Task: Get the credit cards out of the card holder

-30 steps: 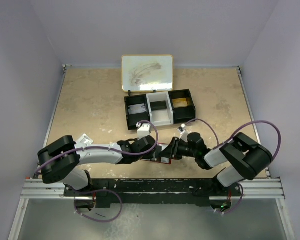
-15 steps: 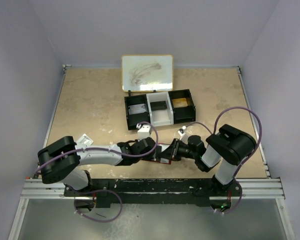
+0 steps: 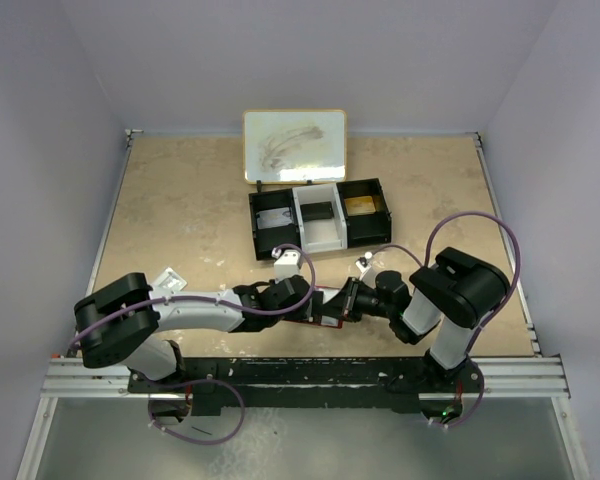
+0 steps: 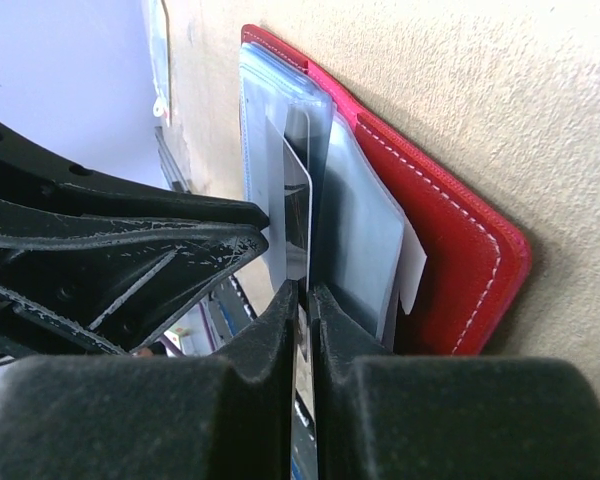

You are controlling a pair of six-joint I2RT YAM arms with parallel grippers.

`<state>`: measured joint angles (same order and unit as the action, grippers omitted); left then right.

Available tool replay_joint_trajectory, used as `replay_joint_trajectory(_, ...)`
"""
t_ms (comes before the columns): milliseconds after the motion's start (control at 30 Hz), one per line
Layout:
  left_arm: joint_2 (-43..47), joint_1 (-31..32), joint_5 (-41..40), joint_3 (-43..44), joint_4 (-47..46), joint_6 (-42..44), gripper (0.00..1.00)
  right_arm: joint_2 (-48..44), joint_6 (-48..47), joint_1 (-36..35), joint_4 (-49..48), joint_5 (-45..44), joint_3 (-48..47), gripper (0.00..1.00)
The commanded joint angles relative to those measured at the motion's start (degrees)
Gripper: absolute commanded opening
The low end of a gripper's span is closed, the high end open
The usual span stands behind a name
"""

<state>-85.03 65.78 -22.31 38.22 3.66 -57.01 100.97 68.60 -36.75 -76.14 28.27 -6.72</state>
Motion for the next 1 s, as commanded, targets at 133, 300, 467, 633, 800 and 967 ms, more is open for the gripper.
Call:
replay_joint_trajectory(133,0.6,0.6,0.3,-1.4,1.9,-0.7,0.15,0.4,0.0,-0.2,-2.6,1.1,0.6,0.02)
replay_joint_trajectory(300,0.4,0.6,0.2,-1.5,1.9,-0.5,0.14,1.5,1.1,-0.2,-5.3,-2.0,2.6,0.01)
replay_joint_trajectory(467,-0.1,0.6,0.8,-1.5,1.4,-0.5,0.14,6.8,4.0,-0.2,-14.1,-0.6,4.1,0.08)
replay_joint_trajectory(633,-0.1,0.6,0.9,-1.4,1.7,-0.2,0.14,14.1,7.9,-0.2,-26.1,-0.1,4.1,0.13)
replay_joint_trajectory(800,-0.1,0.6,0.9,-1.3,1.7,-0.3,0.14,15.4,7.7,-0.2,-26.3,-0.3,3.6,0.20)
replay_joint_trajectory(967,-0.6,0.6,1.0,-1.0,1.6,-0.2,0.14,14.7,6.8,-0.2,-24.1,-0.1,2.8,0.22)
